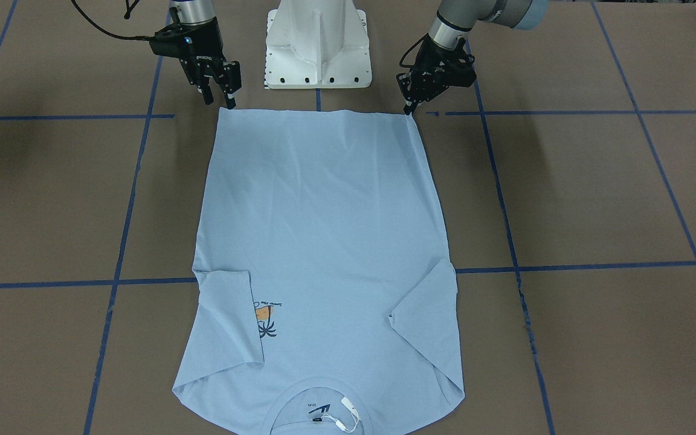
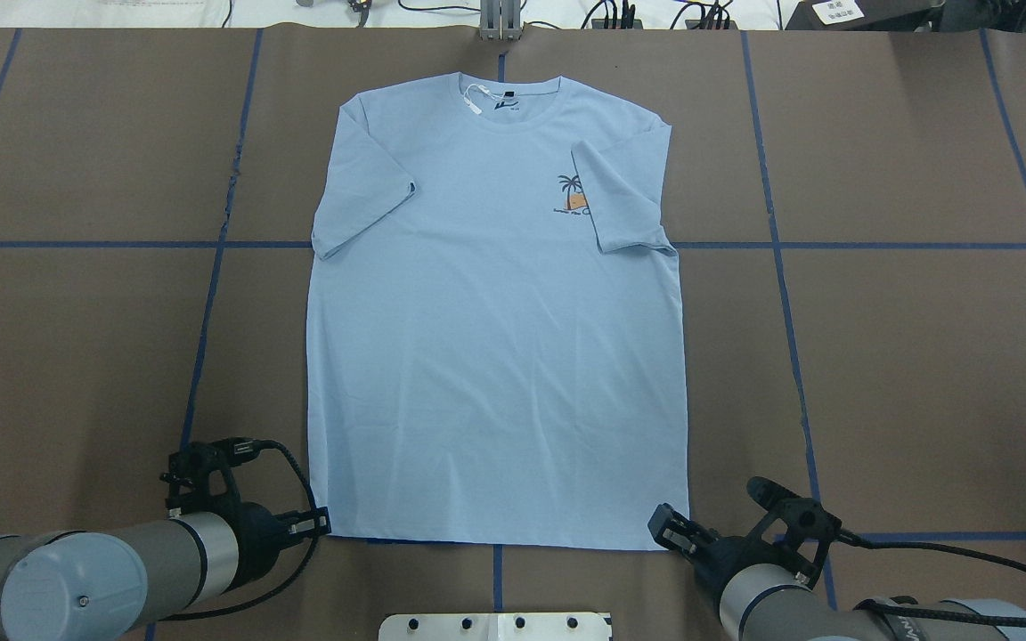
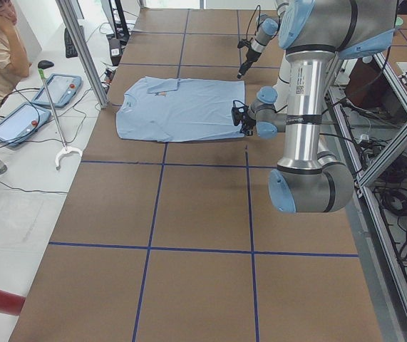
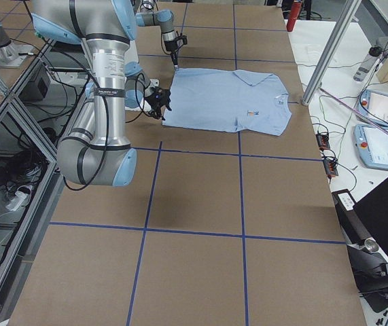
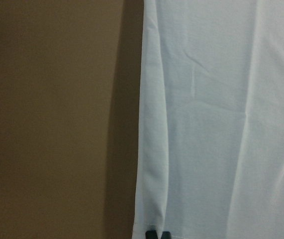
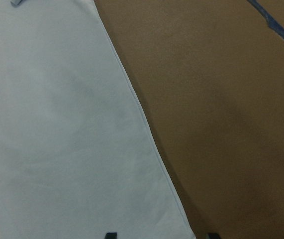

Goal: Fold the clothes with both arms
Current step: 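Grasp the hem corners nearest the robot with both grippers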

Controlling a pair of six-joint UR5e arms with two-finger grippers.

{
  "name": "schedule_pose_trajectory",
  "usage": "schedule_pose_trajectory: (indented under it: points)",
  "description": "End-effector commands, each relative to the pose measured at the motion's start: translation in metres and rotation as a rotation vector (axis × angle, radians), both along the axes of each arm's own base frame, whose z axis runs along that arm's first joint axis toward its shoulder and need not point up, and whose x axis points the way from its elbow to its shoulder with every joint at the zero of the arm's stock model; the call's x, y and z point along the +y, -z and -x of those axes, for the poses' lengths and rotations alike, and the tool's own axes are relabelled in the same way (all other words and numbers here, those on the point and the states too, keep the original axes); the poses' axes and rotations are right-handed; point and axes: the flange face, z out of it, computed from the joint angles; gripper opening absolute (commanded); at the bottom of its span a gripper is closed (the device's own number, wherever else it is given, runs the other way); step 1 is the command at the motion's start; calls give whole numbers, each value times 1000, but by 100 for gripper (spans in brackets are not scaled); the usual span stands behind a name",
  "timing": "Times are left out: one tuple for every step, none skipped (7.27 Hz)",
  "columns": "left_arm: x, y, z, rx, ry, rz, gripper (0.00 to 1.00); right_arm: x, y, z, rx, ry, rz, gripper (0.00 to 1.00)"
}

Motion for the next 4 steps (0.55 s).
schedule_pose_trajectory:
  points:
    - [0, 2, -1, 4, 0, -1, 0, 9, -8, 9, 31, -9, 0, 67]
    - [0, 3, -1, 5, 0, -1, 0, 11, -11, 10, 40, -10, -7, 67]
    - [0, 2, -1, 4, 0, -1, 0, 14, -14, 13, 45, -6, -10, 65]
    - [0, 2, -1, 4, -1, 0, 0, 17, -15, 15, 47, -8, -18, 63]
